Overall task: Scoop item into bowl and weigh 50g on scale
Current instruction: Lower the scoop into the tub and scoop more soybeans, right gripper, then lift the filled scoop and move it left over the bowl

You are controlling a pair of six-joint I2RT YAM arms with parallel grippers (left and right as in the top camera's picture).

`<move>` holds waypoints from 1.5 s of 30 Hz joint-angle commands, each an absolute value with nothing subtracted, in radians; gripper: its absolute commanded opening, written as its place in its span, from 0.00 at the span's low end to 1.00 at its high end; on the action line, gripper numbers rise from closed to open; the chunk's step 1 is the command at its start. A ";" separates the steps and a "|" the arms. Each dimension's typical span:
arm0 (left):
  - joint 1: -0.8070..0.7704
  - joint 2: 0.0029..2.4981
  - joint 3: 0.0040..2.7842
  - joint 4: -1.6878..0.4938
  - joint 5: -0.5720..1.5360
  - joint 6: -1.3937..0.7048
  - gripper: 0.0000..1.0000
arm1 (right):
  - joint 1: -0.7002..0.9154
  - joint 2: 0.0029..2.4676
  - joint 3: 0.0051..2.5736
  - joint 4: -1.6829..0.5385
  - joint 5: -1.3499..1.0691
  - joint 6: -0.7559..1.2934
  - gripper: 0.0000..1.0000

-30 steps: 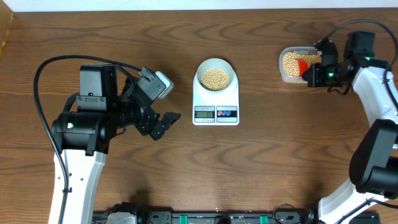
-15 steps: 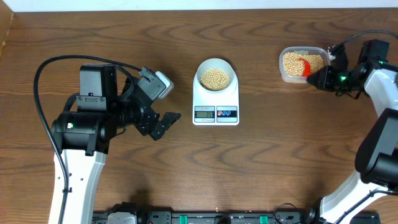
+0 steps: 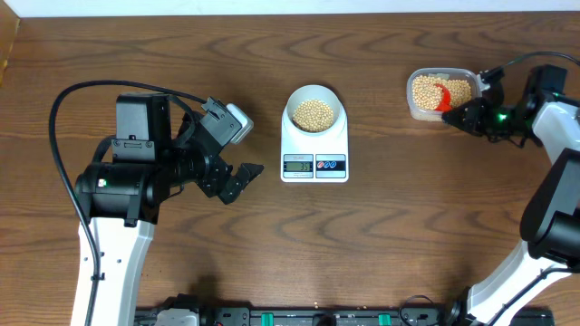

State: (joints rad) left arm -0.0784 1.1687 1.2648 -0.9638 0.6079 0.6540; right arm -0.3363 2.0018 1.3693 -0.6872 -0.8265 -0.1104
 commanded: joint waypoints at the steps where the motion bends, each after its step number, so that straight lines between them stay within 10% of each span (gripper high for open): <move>1: -0.072 1.163 1.293 -0.964 0.628 0.649 0.99 | -0.387 2.022 1.359 -0.668 -0.956 -0.102 0.01; 45: -0.072 1.163 1.293 -0.964 0.628 0.649 0.99 | -0.421 2.022 1.359 -0.628 -1.429 -0.015 0.01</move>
